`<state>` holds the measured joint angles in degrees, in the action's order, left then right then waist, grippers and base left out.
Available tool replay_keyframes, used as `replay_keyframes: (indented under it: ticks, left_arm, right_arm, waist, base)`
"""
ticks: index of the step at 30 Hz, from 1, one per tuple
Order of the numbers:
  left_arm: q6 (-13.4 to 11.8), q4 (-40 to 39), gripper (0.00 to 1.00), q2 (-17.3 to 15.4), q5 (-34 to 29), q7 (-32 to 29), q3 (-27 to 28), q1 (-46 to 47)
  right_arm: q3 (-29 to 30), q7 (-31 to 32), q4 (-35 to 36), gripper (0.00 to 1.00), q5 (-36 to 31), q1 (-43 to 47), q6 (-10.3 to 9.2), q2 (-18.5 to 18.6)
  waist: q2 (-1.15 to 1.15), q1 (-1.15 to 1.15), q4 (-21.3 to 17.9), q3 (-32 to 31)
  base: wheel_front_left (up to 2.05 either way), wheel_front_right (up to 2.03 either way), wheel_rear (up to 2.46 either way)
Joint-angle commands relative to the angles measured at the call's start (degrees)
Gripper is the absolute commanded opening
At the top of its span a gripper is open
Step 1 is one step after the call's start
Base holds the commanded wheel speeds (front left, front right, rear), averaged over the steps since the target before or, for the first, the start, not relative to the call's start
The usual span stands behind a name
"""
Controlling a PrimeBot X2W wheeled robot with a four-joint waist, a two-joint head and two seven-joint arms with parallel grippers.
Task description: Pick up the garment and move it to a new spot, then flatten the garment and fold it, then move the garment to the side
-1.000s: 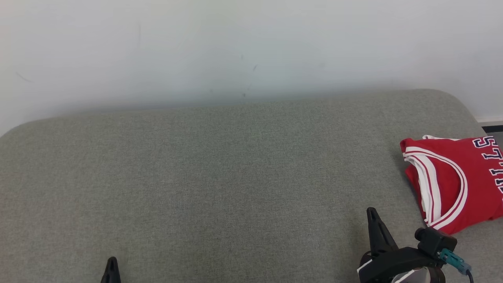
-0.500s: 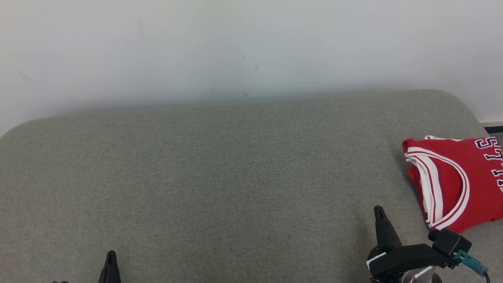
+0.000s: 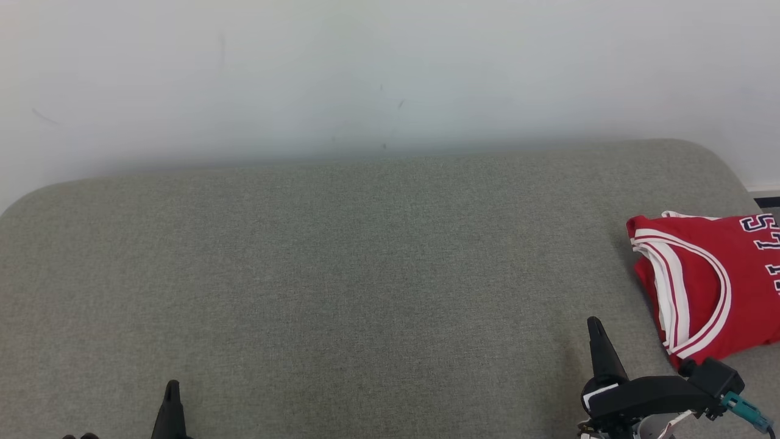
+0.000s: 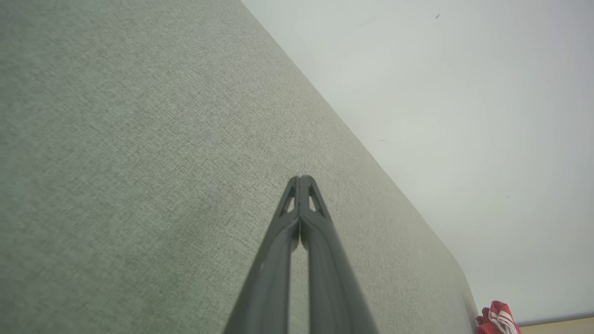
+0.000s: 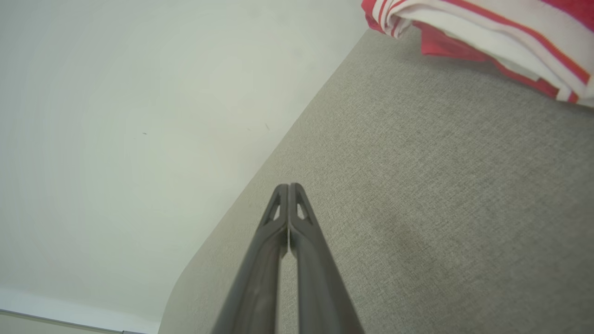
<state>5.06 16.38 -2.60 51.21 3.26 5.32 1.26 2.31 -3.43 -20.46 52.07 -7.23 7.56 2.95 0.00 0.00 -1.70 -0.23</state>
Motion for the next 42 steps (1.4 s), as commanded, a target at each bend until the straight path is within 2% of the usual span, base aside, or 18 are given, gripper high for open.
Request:
replay_keyframes:
  ticks: [1,20,42]
  left_arm:
    - [0.3,-0.8,0.0,-0.3,2.4,-0.5,0.2,1.4]
    - [1.0,-1.3,0.0,-0.3,15.1,-3.6,0.6,2.7]
    - [1.7,-1.9,0.0,-0.4,26.6,-6.4,0.9,3.9]
  right_arm:
    - [0.3,0.6,1.1,0.0,2.3,-0.3,-0.06,-0.1]
    - [1.6,3.7,2.9,0.0,14.6,0.2,-0.08,-0.1]
    - [2.8,6.5,4.6,0.0,26.1,0.6,-0.09,-0.1]
  waist:
    - [0.0,0.0,0.0,0.0]
    - [0.0,0.0,0.5,0.1]
    - [0.0,0.0,0.9,0.2]
  base:
    - [0.0,0.0,0.0]
    - [0.0,0.0,0.0]
    - [0.0,0.0,0.0]
